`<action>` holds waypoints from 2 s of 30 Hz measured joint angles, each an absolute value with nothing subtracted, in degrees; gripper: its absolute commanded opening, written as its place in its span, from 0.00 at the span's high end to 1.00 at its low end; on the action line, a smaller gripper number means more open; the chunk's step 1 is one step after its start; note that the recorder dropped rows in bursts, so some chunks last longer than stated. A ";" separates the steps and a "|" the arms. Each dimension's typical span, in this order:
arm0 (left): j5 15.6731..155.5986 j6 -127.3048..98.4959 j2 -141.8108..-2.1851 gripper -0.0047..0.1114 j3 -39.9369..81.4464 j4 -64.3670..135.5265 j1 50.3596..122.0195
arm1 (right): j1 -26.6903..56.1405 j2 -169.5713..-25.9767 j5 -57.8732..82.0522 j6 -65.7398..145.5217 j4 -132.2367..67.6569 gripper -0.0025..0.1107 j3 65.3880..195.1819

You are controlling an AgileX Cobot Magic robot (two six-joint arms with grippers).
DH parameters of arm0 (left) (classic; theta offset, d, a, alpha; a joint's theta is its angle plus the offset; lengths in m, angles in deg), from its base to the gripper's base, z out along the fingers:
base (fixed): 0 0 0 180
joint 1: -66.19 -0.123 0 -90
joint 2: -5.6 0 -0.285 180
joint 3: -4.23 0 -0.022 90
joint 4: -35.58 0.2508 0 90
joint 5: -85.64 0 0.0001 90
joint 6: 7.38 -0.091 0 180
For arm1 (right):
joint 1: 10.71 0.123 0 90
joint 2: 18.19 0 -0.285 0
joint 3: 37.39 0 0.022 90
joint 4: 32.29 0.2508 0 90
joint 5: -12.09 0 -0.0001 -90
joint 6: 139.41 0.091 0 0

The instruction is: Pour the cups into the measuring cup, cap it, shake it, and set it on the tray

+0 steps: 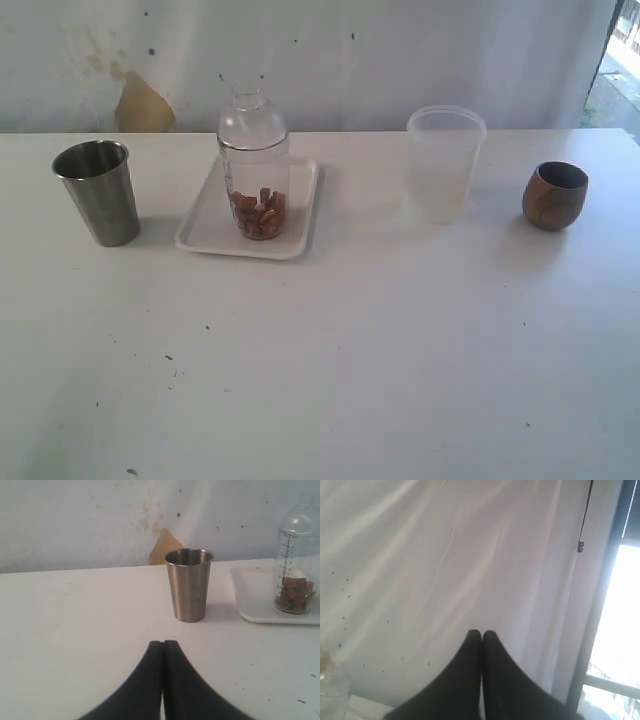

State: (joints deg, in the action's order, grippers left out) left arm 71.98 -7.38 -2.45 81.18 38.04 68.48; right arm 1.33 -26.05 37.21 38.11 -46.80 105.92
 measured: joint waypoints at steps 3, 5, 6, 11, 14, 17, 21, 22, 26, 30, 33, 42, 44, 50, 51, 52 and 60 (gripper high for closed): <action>71.98 -7.38 -2.45 0.96 81.18 38.04 68.48 | -2.97 -26.05 32.07 35.82 -41.94 0.98 102.72; 71.98 -7.38 -2.45 0.96 81.18 38.04 68.48 | -5.62 -26.05 27.98 34.93 -38.56 0.98 100.16; 71.98 -7.38 -2.45 0.96 81.18 38.04 68.48 | -6.95 -26.05 25.43 34.19 -36.54 0.98 98.63; 71.98 -7.38 -2.45 0.96 81.18 38.04 68.48 | -12.20 -26.16 16.48 31.30 -29.11 0.98 90.72; 71.98 -7.38 -2.45 0.96 81.18 38.04 68.48 | -14.15 -26.26 14.94 31.00 -28.19 0.98 86.17; 71.98 -7.38 -2.45 0.96 81.18 38.04 68.48 | -15.27 -26.26 15.15 31.00 -28.06 0.98 81.57; 71.98 -7.38 -2.45 0.96 81.18 37.93 68.48 | -15.52 -26.26 16.56 31.00 -28.06 0.98 75.96; 71.98 -7.38 -2.45 0.96 81.18 37.93 68.48 | -15.61 -26.26 16.98 31.00 -28.06 0.98 74.48; 71.98 -7.38 -2.45 0.96 81.18 37.93 68.48 | -15.72 -26.26 18.26 31.00 -27.95 0.98 68.91; 71.98 -7.38 -2.45 0.96 81.18 37.93 68.48 | -15.72 -26.26 21.66 31.00 -27.95 0.98 65.84; 71.98 -7.38 -2.45 0.96 81.18 37.93 68.48 | -15.72 -26.26 26.52 31.00 -27.95 0.98 65.76; 71.98 -7.38 -2.45 0.96 81.18 37.93 68.48 | -15.72 -26.26 31.86 31.00 -27.95 0.98 65.76; 71.98 -7.38 -2.45 0.96 81.18 37.93 68.48 | -15.72 -26.26 32.18 31.00 -27.95 0.98 65.76; 71.98 -7.38 -2.45 0.96 81.18 37.93 68.48 | -15.72 -26.26 32.63 31.00 -27.95 0.98 65.76; 71.98 -7.38 -2.45 0.96 81.18 37.93 68.48 | -15.72 -26.26 32.63 31.00 -27.95 0.98 65.76; 71.98 -7.38 -2.45 0.96 81.18 37.93 68.48 | -15.72 -26.26 32.71 31.00 -27.95 0.98 65.76; 71.98 -7.38 -2.45 0.96 81.18 37.93 68.48 | -15.72 -26.26 32.96 31.00 -27.95 0.98 65.76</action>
State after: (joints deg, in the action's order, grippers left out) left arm 71.98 -7.38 -2.45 81.18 37.93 68.48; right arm -15.72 -26.26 32.96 31.00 -27.95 65.76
